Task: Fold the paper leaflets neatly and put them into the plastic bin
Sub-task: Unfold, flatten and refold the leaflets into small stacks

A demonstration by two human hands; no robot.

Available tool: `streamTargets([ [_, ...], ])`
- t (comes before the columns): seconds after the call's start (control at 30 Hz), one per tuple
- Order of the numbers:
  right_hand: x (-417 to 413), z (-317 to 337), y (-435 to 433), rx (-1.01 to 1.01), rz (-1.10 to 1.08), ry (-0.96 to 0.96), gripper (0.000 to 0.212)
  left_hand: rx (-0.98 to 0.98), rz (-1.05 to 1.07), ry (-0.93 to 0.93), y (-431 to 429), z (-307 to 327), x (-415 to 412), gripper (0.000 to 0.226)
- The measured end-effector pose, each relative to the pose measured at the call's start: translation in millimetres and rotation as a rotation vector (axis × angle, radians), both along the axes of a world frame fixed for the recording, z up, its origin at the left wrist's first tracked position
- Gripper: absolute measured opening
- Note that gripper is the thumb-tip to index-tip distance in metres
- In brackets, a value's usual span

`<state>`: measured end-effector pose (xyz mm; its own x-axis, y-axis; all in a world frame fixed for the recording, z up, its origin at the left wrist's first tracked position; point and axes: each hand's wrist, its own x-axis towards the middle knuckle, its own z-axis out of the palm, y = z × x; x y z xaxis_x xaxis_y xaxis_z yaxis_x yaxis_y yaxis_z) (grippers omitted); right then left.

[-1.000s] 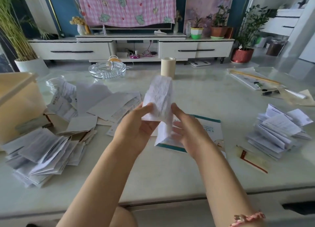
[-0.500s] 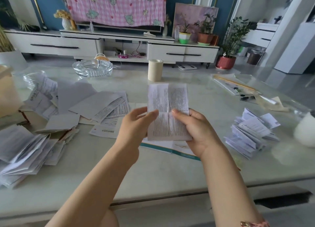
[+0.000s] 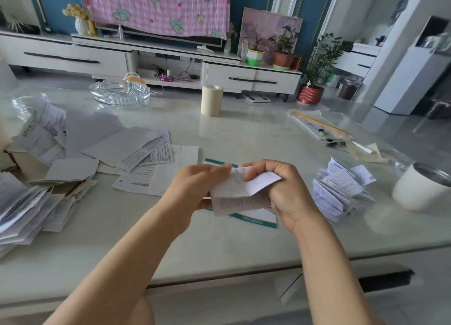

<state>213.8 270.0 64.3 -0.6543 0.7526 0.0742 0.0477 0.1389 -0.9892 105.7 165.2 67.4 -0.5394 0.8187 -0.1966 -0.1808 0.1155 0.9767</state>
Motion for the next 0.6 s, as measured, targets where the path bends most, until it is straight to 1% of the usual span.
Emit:
streamTargets([
  [0.07, 2, -2, 1, 0.020, -0.018, -0.023, 0.045, -0.002, 0.035, 0.074, 0, -3, 2, 0.012],
  [0.13, 4, -2, 4, -0.031, -0.071, 0.016, 0.027, 0.008, 0.124, 0.109, 2, -6, 2, 0.014],
  [0.17, 6, -1, 4, -0.076, -0.079, 0.043, 0.025, 0.016, 0.180, 0.120, 3, -8, 0, 0.015],
  [0.23, 7, 1, 3, -0.093, -0.029, 0.053, 0.038, 0.039, 0.260, 0.126, 5, -9, -1, 0.014],
  [0.27, 7, 3, 0, -0.076, 0.003, 0.053, 0.040, 0.048, 0.276, 0.124, 5, -9, -1, 0.014],
  [0.3, 5, 3, -6, -0.052, 0.035, 0.051, 0.036, 0.055, 0.283, 0.120, 5, -10, -1, 0.014],
  [0.37, 0, 1, -18, 0.068, 0.059, -0.004, 0.020, 0.062, 0.272, 0.096, 7, -10, 1, 0.015],
  [0.43, -5, -7, -25, 0.210, 0.067, -0.106, 0.006, 0.072, 0.256, 0.034, 9, -10, 3, 0.019],
  [0.47, -7, -11, -26, 0.243, 0.061, -0.157, 0.005, 0.082, 0.252, -0.019, 10, -9, 3, 0.022],
  [0.53, -8, -16, -26, 0.271, 0.042, -0.203, 0.014, 0.102, 0.237, -0.129, 12, -8, 2, 0.034],
  [0.57, -7, -18, -24, 0.276, 0.026, -0.206, 0.018, 0.107, 0.221, -0.151, 12, -8, 3, 0.037],
  [0.6, -6, -19, -22, 0.270, 0.004, -0.200, 0.021, 0.107, 0.206, -0.134, 13, -9, 4, 0.037],
])
